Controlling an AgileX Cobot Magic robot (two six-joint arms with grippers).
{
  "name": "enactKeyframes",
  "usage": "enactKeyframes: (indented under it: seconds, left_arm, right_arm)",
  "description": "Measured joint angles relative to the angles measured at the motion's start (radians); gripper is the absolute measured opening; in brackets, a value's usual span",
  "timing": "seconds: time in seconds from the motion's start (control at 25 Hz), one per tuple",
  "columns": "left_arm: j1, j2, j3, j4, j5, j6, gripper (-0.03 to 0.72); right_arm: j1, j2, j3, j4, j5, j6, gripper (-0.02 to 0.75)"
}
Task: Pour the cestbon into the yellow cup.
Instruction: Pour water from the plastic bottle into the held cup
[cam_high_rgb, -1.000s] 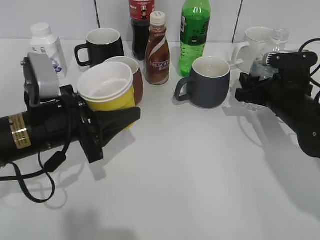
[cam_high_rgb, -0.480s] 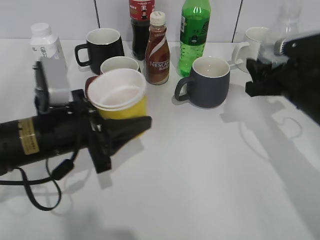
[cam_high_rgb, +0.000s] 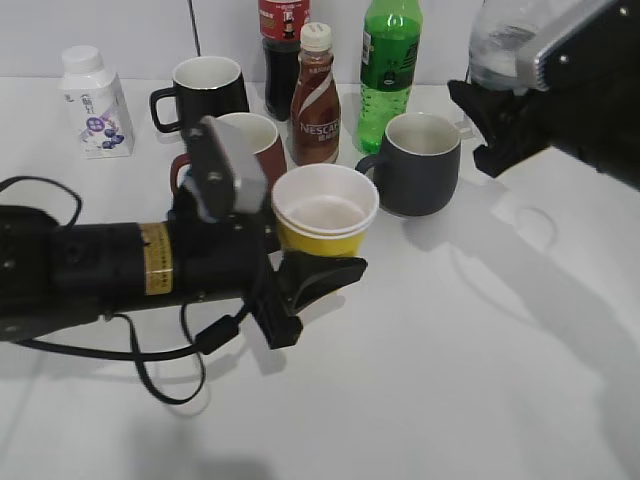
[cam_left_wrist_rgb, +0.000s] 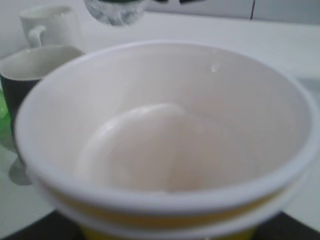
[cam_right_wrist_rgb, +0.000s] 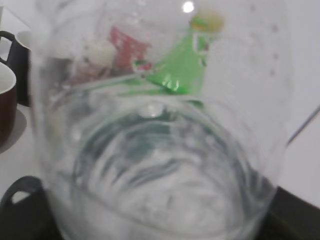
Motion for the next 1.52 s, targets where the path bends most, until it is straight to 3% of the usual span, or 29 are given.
enactKeyframes:
  seconds: [0.52,0.88,1.52]
  left_arm:
    - [-0.019,0.026,-0.06,-0.03,0.088,-0.078,0.395]
    - [-0.055,0.083,-0.121,-0.027,0.092,-0.078,0.395]
    - [-0.055,0.079,-0.127,-0.033,0.053,-0.078,0.395]
  right_arm:
    - [0.001,0.072,-0.143,-0.239,0.021,-0.183,0.469]
    - [0.002,0.072,-0.158,-0.268,0.029,-0.367,0.469]
    - [0.002,0.072,-0.158,-0.32,0.099,-0.623,0.469]
